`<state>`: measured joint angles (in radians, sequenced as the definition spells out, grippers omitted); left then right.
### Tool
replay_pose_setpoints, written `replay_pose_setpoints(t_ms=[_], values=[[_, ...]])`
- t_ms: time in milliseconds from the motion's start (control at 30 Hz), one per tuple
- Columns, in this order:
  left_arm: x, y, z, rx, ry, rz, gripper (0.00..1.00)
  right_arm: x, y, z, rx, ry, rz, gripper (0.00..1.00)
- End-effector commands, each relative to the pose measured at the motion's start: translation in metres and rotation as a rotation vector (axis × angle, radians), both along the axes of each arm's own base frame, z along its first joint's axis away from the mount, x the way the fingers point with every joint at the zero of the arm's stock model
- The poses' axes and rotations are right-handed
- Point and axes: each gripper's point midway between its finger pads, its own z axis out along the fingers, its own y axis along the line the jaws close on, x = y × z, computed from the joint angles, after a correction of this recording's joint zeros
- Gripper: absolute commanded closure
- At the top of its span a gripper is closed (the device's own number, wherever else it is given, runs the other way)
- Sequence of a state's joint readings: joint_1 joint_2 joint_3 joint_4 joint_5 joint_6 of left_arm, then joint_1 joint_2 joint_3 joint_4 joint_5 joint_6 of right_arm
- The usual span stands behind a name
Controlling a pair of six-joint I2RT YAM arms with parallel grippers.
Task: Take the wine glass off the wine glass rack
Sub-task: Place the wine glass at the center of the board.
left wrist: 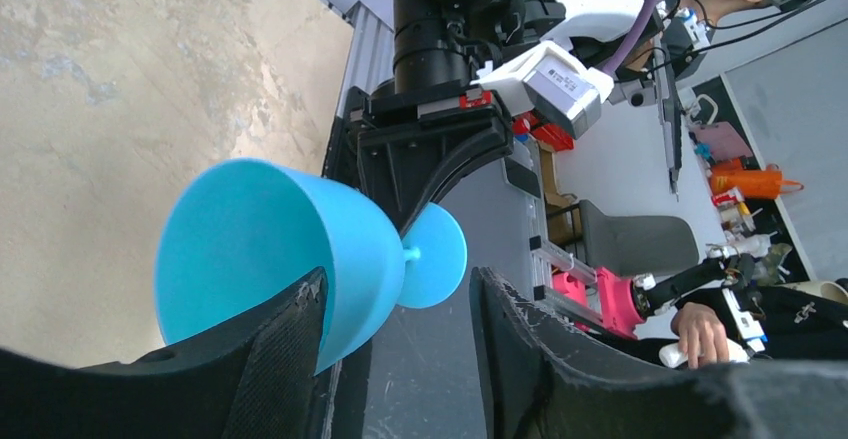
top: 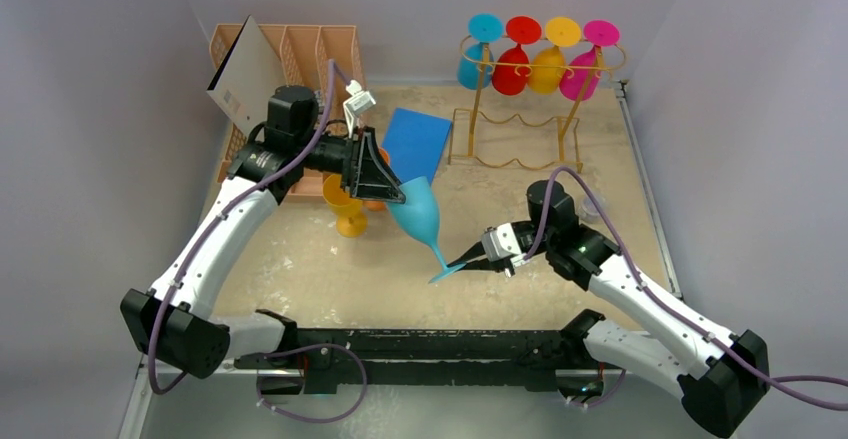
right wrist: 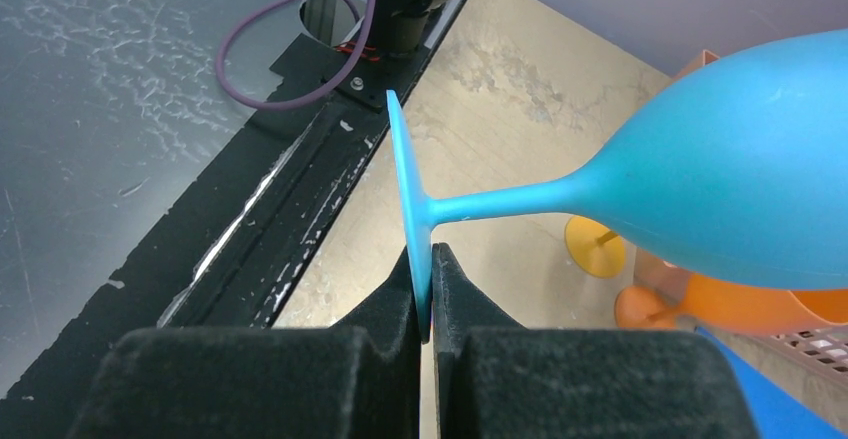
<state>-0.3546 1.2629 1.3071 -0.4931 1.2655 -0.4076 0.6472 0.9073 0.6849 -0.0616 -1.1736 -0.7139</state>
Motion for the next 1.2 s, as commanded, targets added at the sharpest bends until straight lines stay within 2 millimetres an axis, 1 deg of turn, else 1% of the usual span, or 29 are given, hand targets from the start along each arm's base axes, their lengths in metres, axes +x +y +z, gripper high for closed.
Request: replay_pose_setpoints(t_ms=[0, 33, 167, 233, 333, 433, 600, 700, 733, 800, 833, 933, 1000, 1133, 1167], values=[[-0.005, 0.002, -0.004, 0.000, -0.010, -0.039, 0.50, 0.000, 0.003, 0.032, 0.072, -0.078, 0.020, 1.00], [-0.005, 0.002, -0.005, 0.000, -0.005, -0.044, 0.52, 0.001, 0.003, 0.031, 0.071, -0.076, 0.021, 1.00], [-0.008, 0.002, -0.001, -0.015, -0.005, -0.070, 0.70, 0.003, 0.005, 0.026, 0.060, -0.070, 0.024, 1.00], [-0.010, 0.003, 0.002, -0.025, -0.016, -0.083, 0.78, 0.003, 0.005, 0.025, 0.056, -0.067, 0.026, 1.00], [-0.012, 0.003, 0.004, -0.034, -0.025, -0.096, 0.85, 0.004, 0.006, 0.024, 0.053, -0.065, 0.026, 1.00], [-0.014, 0.003, 0.004, -0.042, -0.024, -0.111, 0.86, 0.005, 0.006, 0.022, 0.046, -0.065, 0.022, 1.00], [-0.024, 0.006, 0.008, -0.064, -0.036, -0.148, 0.75, 0.007, 0.005, 0.019, 0.036, -0.071, 0.015, 1.00], [-0.030, 0.007, 0.011, -0.078, -0.046, -0.171, 0.73, 0.007, 0.005, 0.019, 0.035, -0.076, 0.013, 1.00], [-0.032, 0.007, 0.012, -0.082, -0.048, -0.179, 0.75, 0.008, 0.006, 0.019, 0.035, -0.078, 0.013, 1.00], [-0.036, 0.008, 0.013, -0.090, -0.056, -0.196, 0.84, 0.009, 0.006, 0.020, 0.039, -0.084, 0.012, 1.00], [-0.038, 0.008, 0.013, -0.091, -0.058, -0.200, 0.86, 0.009, 0.006, 0.020, 0.039, -0.085, 0.011, 1.00], [-0.042, 0.007, 0.013, -0.092, -0.067, -0.208, 0.79, 0.011, 0.007, 0.020, 0.038, -0.089, 0.004, 1.00], [-0.043, 0.007, 0.013, -0.092, -0.070, -0.211, 0.79, 0.012, 0.007, 0.020, 0.038, -0.092, 0.001, 1.00], [-0.044, 0.008, 0.013, -0.097, -0.070, -0.221, 0.92, 0.013, 0.007, 0.018, 0.034, -0.089, -0.003, 1.00], [-0.045, 0.008, 0.013, -0.098, -0.073, -0.222, 0.98, 0.013, 0.007, 0.018, 0.033, -0.088, -0.005, 1.00]])
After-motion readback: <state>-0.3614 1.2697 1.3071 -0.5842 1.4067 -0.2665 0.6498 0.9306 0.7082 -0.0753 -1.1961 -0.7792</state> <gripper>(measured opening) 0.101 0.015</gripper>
